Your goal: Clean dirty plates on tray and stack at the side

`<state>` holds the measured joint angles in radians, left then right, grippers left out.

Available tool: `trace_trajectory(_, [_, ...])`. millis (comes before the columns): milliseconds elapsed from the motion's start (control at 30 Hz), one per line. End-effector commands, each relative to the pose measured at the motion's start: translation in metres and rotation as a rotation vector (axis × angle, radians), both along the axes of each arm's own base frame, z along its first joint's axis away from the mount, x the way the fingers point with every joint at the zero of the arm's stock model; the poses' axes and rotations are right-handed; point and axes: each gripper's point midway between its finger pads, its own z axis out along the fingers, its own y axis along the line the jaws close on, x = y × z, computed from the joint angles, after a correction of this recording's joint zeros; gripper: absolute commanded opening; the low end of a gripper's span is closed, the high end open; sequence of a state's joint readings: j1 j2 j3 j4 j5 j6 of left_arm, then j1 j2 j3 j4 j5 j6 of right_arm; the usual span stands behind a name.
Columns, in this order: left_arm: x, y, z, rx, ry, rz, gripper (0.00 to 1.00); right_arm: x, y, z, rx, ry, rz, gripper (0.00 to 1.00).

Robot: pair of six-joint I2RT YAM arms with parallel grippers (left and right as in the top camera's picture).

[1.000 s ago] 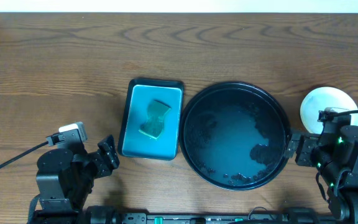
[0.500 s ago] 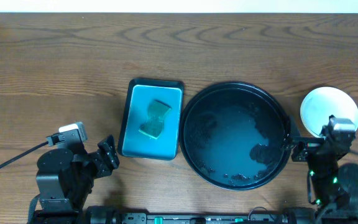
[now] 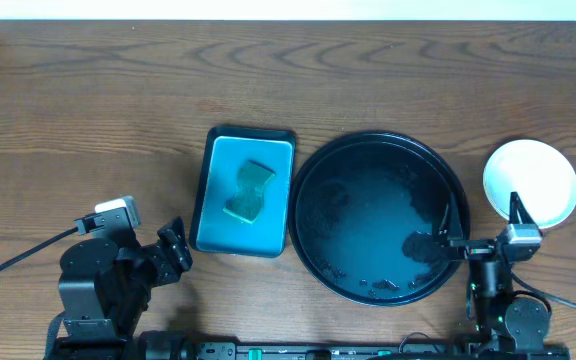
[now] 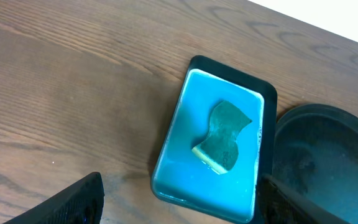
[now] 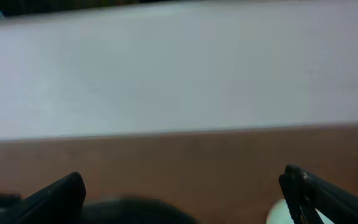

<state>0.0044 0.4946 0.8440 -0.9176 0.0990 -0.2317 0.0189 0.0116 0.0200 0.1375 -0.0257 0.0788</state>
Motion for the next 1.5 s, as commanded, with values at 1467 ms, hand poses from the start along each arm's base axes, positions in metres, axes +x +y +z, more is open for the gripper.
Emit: trace_trajectory(1467, [-0.003, 0.003, -0.025, 0.019, -0.116, 0.005, 0.79, 0.002, 0.005, -0.057, -0.004, 0.217, 0.023, 0.99])
